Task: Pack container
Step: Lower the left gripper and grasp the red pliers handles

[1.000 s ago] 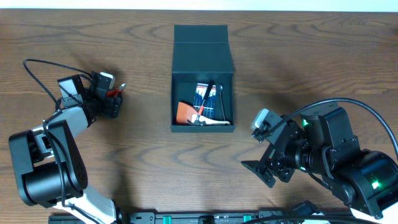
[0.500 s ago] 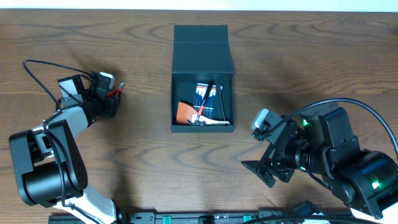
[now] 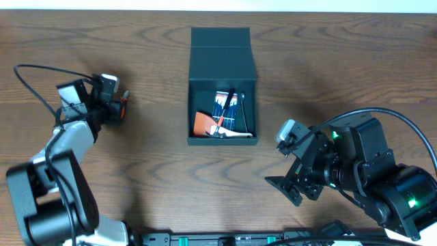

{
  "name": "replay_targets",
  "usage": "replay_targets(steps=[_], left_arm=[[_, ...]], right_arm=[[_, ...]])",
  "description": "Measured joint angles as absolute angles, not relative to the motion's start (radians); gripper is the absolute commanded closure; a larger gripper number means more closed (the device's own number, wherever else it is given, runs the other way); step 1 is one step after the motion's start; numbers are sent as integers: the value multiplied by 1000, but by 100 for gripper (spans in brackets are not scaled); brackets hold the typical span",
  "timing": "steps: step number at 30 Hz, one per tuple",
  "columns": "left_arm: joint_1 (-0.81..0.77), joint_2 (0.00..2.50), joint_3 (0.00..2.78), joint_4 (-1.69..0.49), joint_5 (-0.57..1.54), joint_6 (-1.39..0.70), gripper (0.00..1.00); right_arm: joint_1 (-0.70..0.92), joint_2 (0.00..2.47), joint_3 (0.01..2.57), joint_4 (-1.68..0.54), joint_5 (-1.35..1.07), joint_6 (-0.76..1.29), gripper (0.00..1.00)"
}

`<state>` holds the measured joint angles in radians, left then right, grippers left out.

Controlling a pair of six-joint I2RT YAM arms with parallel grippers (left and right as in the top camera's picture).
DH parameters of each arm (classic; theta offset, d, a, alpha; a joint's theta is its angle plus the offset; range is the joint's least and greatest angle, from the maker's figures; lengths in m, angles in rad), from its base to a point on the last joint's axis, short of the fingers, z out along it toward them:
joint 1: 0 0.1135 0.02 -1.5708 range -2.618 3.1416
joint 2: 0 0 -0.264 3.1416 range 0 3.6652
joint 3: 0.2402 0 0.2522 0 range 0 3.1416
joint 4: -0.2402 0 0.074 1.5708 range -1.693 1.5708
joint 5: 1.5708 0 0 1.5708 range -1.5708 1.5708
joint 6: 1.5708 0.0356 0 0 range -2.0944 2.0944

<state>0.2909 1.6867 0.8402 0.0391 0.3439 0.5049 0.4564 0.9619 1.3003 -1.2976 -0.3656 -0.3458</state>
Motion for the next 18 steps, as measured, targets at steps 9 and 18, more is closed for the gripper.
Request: replay_targets(steps=[9, 18], left_arm=[[291, 1557, 840, -54, 337, 496, 31], [291, 1645, 840, -113, 356, 495, 9]], right_arm=[[456, 962, 1301, -1298, -366, -346, 1], [456, 962, 1301, -1298, -366, -346, 1]])
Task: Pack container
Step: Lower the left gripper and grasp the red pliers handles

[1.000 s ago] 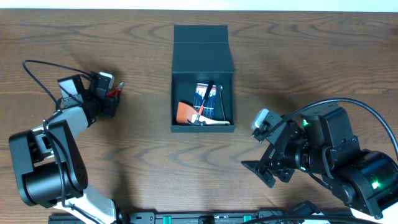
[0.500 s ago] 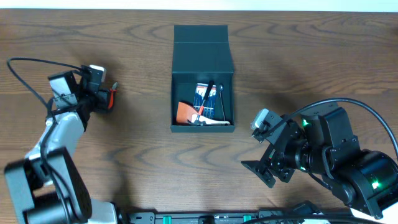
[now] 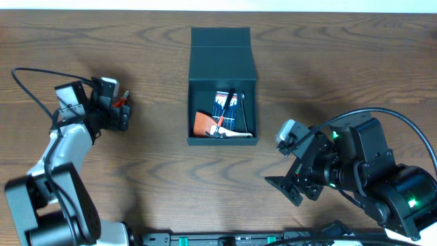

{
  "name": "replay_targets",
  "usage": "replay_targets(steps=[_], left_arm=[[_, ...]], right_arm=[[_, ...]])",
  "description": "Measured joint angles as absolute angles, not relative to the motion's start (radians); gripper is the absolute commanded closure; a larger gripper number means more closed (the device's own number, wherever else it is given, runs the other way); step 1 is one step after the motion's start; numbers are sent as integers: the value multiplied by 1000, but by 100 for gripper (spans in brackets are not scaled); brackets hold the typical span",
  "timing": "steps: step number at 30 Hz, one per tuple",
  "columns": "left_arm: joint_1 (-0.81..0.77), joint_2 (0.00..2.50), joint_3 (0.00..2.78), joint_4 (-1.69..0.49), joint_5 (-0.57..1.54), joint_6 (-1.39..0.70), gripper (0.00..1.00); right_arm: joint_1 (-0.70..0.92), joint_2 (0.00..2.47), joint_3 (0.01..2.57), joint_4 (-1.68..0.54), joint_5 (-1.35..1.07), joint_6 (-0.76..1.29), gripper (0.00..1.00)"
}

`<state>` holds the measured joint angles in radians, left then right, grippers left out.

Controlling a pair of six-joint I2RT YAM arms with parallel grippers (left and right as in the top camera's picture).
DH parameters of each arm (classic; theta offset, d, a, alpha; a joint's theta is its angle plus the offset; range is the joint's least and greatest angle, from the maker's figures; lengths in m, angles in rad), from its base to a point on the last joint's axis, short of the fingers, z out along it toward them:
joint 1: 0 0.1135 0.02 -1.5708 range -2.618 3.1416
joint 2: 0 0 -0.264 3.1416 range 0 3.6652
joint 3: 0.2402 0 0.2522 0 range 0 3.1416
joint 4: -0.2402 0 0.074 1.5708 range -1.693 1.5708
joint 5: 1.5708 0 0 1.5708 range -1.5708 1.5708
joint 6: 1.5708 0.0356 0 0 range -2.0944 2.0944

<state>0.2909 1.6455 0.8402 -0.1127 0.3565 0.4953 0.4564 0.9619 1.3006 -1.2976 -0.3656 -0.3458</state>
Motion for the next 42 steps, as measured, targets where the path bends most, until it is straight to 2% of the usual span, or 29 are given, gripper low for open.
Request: replay_targets(steps=[2, 5, 34, 42], left_arm=[[291, 1679, 840, -117, 360, 496, 4], [291, 1710, 840, -118, 360, 494, 2], [266, 1788, 840, 14, 282, 494, 1], [266, 1799, 840, 25, 294, 487, 16]], right_arm=[[456, 962, 1300, -1298, -366, -346, 1], [456, 962, 1300, -1298, -366, -346, 1], [456, 962, 1301, -1298, -366, -346, 1], [456, 962, 1300, -1298, -366, -346, 1]])
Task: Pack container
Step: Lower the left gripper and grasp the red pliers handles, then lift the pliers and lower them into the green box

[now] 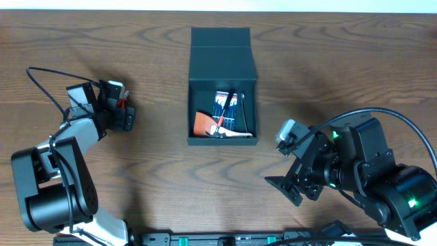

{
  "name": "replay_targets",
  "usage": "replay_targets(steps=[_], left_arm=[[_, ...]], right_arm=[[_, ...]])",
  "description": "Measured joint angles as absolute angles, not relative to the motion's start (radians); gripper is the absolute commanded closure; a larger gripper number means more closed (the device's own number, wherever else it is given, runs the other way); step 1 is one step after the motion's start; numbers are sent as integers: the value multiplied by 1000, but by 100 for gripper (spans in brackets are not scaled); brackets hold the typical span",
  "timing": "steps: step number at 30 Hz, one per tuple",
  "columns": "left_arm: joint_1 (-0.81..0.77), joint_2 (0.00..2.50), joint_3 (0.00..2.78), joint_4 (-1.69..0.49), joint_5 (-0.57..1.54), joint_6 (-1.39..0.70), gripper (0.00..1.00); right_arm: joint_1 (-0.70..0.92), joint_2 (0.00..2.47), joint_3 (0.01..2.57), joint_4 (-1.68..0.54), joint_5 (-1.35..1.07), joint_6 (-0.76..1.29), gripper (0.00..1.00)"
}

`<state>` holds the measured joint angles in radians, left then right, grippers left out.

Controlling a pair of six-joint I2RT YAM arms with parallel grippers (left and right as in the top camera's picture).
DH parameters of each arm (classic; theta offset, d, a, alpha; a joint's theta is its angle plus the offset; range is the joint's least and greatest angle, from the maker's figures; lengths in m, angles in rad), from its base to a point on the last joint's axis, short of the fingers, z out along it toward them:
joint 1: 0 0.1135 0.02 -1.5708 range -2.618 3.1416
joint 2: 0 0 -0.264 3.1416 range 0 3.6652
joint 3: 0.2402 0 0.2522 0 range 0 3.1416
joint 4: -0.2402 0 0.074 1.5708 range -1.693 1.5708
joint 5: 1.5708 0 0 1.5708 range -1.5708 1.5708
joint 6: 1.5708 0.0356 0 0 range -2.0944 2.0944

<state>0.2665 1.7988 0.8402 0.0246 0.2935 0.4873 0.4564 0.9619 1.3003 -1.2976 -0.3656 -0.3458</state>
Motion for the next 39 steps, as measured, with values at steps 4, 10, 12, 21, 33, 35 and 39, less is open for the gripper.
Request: replay_targets(steps=[4, 10, 12, 21, 33, 35, 39], left_arm=[[267, 1808, 844, 28, 313, 481, 23], [266, 1811, 847, 25, 317, 478, 36], [266, 1811, 848, 23, 316, 478, 38], [266, 1811, 848, 23, 315, 479, 46], [266, 1811, 849, 23, 312, 479, 64], [266, 1811, 849, 23, 312, 479, 69], [266, 1810, 849, 22, 311, 479, 78]], right_arm=[[456, 962, 1301, -1298, -366, -346, 1], [456, 962, 1301, -1298, -366, -346, 1], [456, 962, 1301, -1298, -366, -346, 1], [456, 962, 1301, -1298, -366, -346, 1], [456, 962, 1300, -1298, -366, -346, 1], [456, 962, 1300, -1298, -366, -346, 1], [456, 962, 1300, -1298, -366, -346, 1]])
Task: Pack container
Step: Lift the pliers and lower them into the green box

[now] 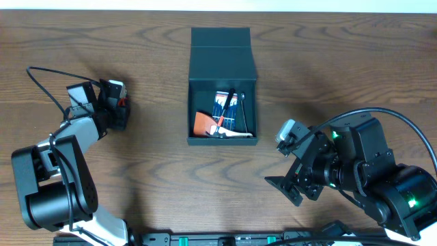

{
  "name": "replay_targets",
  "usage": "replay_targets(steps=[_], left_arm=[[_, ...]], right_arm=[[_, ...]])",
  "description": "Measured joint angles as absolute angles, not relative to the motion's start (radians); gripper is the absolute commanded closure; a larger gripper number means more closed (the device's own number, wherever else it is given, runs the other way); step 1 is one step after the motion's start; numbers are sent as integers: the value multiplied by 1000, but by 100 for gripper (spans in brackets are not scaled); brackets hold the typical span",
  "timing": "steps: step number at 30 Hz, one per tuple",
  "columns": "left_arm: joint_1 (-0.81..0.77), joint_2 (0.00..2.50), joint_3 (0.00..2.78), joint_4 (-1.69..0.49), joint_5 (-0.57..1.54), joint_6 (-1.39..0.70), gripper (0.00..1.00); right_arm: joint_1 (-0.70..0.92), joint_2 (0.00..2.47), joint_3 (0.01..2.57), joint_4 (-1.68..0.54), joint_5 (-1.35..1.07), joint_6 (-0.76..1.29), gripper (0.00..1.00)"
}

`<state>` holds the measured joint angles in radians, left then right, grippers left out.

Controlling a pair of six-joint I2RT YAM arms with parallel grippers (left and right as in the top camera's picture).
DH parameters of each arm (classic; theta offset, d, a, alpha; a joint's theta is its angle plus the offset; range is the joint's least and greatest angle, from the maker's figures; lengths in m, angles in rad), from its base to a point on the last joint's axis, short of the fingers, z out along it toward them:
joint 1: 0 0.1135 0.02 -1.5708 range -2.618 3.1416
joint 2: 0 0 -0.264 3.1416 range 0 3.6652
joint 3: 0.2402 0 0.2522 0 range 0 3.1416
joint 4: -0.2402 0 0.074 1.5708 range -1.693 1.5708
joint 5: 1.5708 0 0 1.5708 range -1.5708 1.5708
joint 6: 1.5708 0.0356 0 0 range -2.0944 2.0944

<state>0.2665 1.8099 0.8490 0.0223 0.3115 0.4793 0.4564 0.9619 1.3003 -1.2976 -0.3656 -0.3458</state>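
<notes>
The dark box stands open at the table's middle, its lid folded back toward the far side. Inside lie an orange piece, a blue-and-white packet and a thin black tool. Left of the box, my left gripper sits low over the table with its fingers drawn together on a small red item, which is mostly hidden by them. My right gripper rests near the front right, fingers spread and nothing between them.
The wooden table stretches around the box. A black cable loops behind the left arm. The bulky right arm body fills the front right corner.
The left gripper's fingers have drawn in and look narrower around the red item. It has shifted slightly left. The right arm and box are unchanged.
The left gripper was at the far left beside the small red item. It then sat lower and nearer to the item, then a little further right with its fingers around it, and now they are shut on it. The right arm stayed parked throughout.
</notes>
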Motion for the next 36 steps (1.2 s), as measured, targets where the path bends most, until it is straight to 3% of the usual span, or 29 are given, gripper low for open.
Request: replay_targets(steps=[7, 22, 36], left_arm=[[266, 1790, 845, 0, 298, 479, 86], [234, 1527, 838, -12, 302, 364, 90], [-221, 1390, 838, -42, 395, 253, 94]], right_arm=[[456, 962, 1301, -1298, -366, -346, 1], [456, 962, 1301, -1298, -366, -346, 1], [456, 962, 1300, -1298, -366, -346, 1]])
